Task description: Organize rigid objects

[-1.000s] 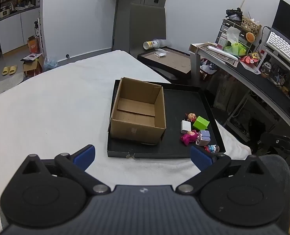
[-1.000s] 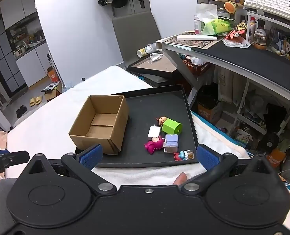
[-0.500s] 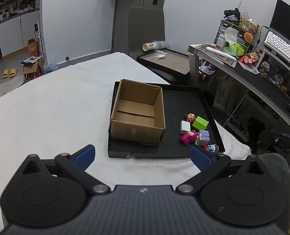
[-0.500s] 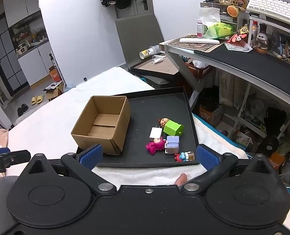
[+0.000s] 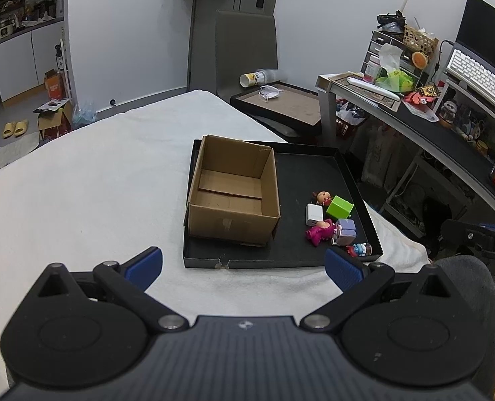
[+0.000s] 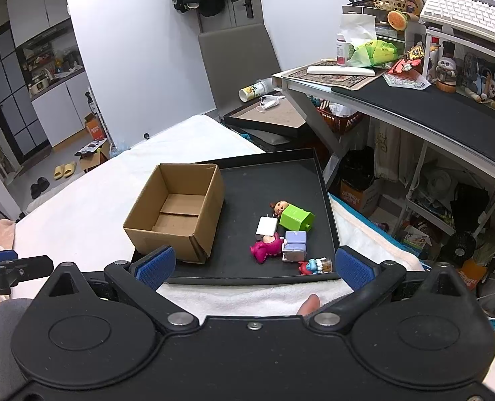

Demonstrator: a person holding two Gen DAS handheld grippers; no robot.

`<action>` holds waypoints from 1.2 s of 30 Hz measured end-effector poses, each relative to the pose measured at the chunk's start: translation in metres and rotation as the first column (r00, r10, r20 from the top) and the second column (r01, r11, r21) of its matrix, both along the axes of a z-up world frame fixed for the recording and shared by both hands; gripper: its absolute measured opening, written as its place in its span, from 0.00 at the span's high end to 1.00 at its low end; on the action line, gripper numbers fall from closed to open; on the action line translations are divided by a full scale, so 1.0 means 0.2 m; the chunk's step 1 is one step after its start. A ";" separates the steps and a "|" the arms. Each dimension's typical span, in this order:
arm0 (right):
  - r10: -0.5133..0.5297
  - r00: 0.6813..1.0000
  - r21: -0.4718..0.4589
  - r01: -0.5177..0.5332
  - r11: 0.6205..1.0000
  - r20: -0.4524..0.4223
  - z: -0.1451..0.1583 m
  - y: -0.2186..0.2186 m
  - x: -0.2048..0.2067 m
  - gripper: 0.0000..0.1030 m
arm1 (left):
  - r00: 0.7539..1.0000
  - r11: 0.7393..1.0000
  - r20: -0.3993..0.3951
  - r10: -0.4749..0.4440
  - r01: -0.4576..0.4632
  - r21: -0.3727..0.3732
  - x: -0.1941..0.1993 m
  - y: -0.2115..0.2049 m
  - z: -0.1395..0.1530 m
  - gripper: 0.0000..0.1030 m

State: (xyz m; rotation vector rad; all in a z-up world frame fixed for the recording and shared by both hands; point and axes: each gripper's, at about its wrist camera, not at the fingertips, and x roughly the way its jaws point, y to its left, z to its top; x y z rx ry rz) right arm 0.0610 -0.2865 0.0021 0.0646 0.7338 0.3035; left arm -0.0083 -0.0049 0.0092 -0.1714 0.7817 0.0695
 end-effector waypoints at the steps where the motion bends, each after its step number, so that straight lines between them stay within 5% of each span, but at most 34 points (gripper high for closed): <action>1: 0.001 1.000 -0.001 -0.001 1.000 0.000 0.00 0.00 0.00 0.00 | 1.000 1.000 0.002 -0.001 0.001 0.003 -0.01 -0.01 0.00 0.00; 36: 0.005 1.000 0.010 -0.006 1.000 0.012 0.01 -0.03 -0.03 0.00 | 1.000 1.000 0.009 -0.018 0.018 0.019 -0.04 -0.04 0.02 0.00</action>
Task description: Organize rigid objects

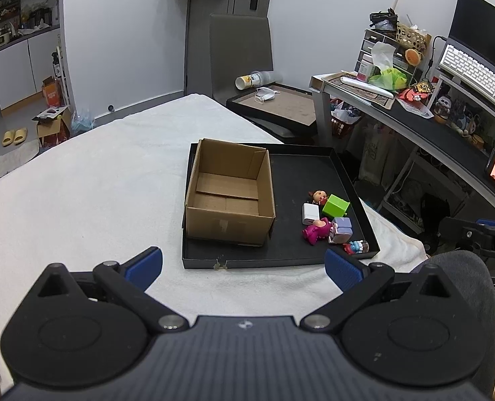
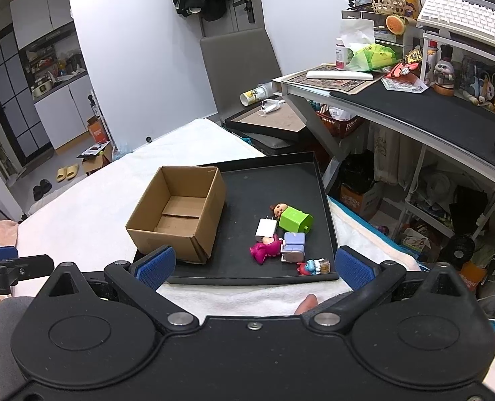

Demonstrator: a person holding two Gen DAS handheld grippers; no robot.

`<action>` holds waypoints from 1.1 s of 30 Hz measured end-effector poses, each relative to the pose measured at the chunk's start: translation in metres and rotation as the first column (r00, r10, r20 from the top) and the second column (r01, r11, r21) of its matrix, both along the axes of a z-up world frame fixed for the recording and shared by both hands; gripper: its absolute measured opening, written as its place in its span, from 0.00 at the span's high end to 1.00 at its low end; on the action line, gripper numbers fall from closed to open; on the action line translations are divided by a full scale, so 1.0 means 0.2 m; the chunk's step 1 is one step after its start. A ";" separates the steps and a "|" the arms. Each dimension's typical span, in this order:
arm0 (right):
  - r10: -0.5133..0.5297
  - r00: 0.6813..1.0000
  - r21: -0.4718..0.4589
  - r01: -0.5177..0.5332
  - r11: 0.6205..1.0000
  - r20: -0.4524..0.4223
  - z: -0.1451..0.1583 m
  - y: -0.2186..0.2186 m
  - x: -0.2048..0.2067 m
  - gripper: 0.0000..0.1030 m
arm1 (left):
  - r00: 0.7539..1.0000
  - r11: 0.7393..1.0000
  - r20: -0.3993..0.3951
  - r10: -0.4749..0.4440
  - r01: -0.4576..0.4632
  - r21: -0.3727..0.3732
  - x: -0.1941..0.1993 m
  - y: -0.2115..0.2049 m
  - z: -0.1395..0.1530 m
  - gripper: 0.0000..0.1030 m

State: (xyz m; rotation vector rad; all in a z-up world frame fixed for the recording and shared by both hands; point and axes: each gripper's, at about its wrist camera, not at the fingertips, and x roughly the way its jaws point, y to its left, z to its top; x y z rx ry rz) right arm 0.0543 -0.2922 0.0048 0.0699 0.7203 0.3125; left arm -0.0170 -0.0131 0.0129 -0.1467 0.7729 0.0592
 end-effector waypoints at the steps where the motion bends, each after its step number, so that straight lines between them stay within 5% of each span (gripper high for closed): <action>1: 0.001 1.000 0.002 -0.001 1.000 0.000 0.00 0.00 0.00 0.00 | 1.000 1.000 0.000 0.000 0.000 -0.003 0.00 0.00 0.00 0.00; 33: -0.033 0.999 -0.007 0.032 0.999 -0.023 -0.09 -0.02 0.07 0.00 | 1.000 1.000 -0.028 -0.011 0.011 0.000 0.12 0.01 -0.08 0.00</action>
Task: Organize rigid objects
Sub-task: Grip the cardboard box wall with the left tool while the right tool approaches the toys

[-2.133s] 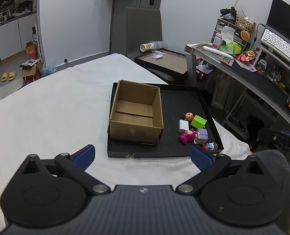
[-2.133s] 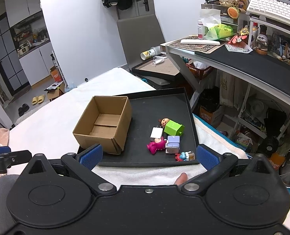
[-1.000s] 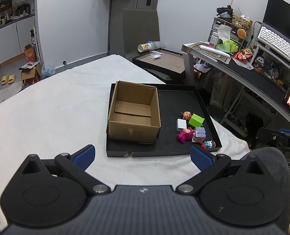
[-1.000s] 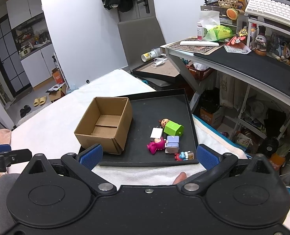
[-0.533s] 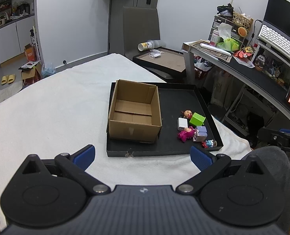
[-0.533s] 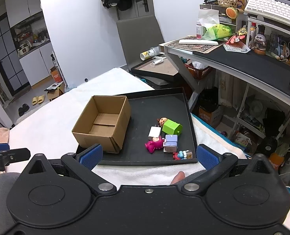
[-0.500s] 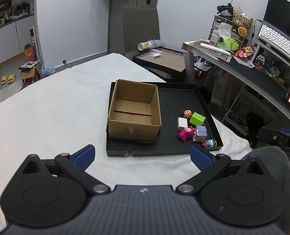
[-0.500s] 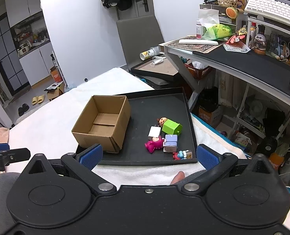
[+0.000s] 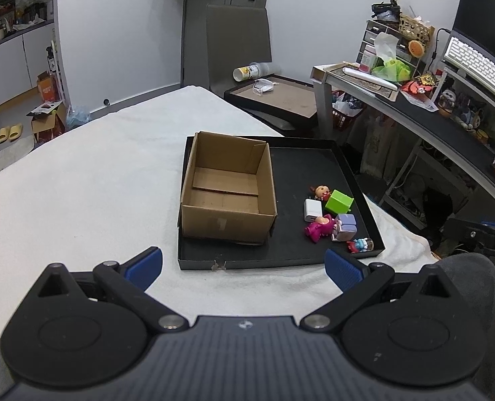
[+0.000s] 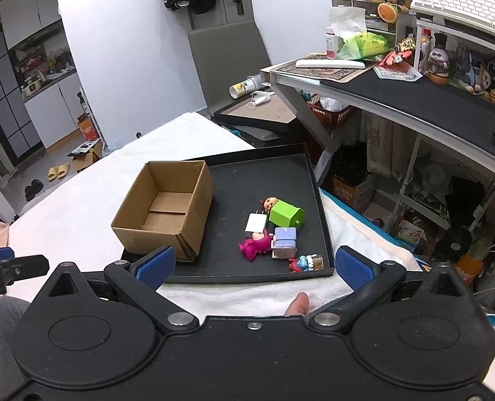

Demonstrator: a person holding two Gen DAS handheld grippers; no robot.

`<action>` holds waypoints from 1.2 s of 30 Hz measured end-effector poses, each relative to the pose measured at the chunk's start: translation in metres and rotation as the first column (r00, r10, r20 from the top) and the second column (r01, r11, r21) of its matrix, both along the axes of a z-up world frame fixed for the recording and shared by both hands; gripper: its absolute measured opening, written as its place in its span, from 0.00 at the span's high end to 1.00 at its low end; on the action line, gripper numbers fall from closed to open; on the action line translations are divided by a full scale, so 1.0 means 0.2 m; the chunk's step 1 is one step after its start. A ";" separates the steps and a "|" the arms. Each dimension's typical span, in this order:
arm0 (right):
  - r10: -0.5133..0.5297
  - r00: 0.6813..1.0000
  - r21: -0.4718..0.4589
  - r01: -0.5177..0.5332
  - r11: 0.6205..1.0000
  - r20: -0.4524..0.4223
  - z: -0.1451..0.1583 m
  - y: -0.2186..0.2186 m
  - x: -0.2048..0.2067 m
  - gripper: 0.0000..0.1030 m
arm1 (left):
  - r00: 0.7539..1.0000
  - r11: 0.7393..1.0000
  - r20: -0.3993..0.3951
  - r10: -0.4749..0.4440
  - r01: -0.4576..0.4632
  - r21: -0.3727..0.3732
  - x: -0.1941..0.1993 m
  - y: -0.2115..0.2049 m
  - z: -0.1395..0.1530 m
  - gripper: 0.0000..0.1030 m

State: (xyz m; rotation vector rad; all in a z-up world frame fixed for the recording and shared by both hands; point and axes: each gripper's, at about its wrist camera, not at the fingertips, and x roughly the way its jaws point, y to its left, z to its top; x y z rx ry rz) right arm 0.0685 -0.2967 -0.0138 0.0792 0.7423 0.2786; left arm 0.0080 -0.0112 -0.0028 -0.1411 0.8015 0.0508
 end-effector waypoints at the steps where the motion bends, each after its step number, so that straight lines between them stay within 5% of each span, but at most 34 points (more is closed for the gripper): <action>1: -0.002 1.000 0.002 0.002 1.000 -0.001 -0.01 0.00 0.01 0.00 | 1.000 1.000 -0.003 0.001 -0.001 0.001 0.01 0.01 -0.01 0.00; 36: -0.066 0.990 0.028 0.070 0.997 -0.124 -0.24 0.00 0.43 0.00 | 0.990 0.995 -0.105 0.097 -0.099 -0.014 0.48 0.28 -0.28 0.01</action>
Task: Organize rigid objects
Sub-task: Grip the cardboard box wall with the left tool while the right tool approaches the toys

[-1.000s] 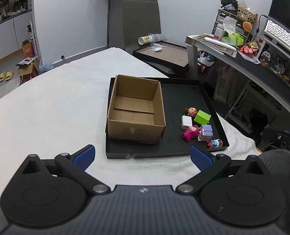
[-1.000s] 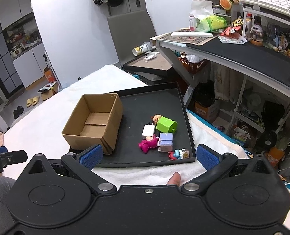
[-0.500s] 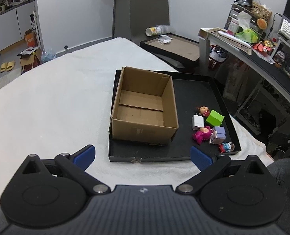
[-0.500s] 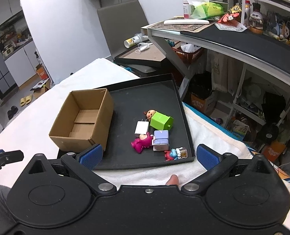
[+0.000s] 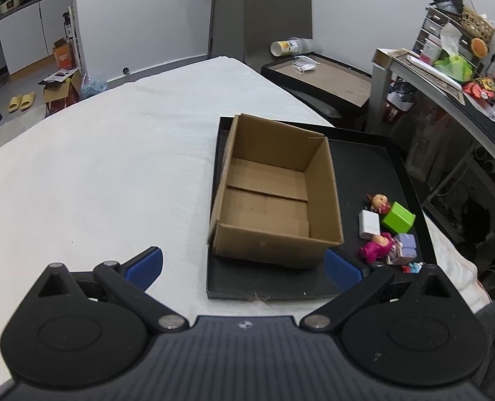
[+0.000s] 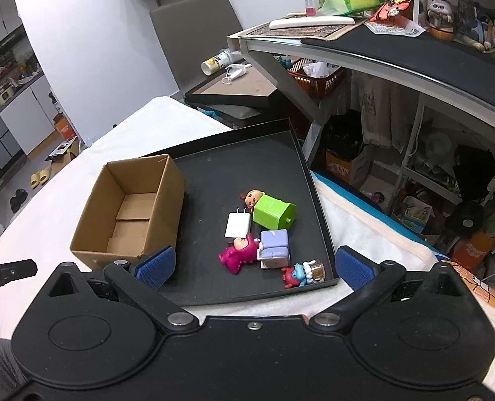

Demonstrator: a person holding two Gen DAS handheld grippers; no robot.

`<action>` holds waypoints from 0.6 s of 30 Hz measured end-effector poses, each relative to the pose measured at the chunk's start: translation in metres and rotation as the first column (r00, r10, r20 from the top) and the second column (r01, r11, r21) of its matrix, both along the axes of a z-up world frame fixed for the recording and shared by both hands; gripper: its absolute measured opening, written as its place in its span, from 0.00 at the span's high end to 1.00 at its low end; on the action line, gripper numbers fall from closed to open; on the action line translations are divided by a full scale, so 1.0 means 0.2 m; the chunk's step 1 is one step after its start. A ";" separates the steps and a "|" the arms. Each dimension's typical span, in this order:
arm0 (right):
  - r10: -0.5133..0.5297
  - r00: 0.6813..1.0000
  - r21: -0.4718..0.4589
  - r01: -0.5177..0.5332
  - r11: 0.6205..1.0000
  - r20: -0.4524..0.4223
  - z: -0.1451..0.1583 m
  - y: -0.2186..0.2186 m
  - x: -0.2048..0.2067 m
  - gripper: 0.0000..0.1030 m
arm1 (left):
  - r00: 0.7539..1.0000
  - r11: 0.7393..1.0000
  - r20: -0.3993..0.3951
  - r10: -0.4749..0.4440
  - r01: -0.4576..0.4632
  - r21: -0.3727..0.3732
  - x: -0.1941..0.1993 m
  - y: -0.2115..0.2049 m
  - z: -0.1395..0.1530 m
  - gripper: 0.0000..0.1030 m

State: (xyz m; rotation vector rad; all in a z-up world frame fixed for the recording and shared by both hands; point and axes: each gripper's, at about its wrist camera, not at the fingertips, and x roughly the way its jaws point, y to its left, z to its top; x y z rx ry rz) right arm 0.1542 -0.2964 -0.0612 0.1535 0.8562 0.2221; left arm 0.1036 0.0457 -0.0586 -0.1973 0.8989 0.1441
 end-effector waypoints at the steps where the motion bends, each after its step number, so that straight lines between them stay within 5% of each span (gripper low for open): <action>1: -0.003 1.000 0.001 0.003 1.000 -0.004 -0.01 0.00 0.01 0.00 | 1.000 1.000 0.001 0.006 -0.006 -0.002 0.01 0.02 -0.01 0.01; 18: -0.060 0.997 0.035 0.062 0.997 -0.057 -0.12 -0.01 0.23 0.00 | 0.998 0.996 0.022 0.061 -0.060 -0.059 0.25 0.21 -0.17 0.09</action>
